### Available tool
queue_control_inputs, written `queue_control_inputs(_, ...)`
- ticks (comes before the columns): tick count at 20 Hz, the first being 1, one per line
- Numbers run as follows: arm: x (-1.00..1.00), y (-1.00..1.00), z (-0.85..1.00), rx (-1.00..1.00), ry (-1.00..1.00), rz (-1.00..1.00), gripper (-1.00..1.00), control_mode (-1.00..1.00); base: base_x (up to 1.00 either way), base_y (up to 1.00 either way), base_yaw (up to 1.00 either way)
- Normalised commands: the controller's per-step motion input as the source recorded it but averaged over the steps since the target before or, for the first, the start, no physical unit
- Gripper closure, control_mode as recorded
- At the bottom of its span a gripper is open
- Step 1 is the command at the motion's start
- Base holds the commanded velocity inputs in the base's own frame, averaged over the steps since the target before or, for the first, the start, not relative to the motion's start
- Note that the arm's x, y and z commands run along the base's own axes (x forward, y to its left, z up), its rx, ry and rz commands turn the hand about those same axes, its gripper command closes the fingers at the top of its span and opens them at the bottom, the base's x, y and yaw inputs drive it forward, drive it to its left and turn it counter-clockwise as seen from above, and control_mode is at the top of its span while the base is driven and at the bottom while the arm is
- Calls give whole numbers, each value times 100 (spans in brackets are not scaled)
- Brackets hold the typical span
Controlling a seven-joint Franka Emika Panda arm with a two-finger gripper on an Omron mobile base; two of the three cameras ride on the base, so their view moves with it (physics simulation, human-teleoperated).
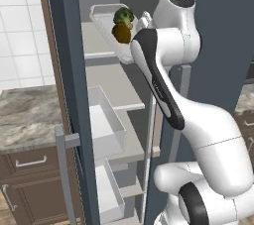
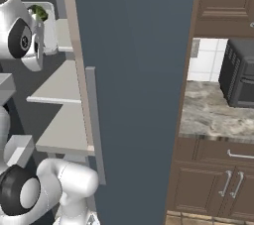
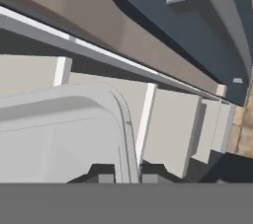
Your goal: Take the lemon and broccoli out of the freezer and place them in the tupperware container on the counter. Then put the tupperware containing the vegetables back in the freezer.
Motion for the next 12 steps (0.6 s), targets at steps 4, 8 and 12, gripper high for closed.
queue_control_inputs(4, 40, 0, 0, 6, -6, 0, 100, -100, 0, 0, 0)
queue_control_inputs(8, 35, 0, -3, 3, -3, 0, 100, -100, 0, 0, 0)
queue_control_inputs(12, 44, 6, -1, 1, -2, 0, 100, -100, 0, 0, 0)
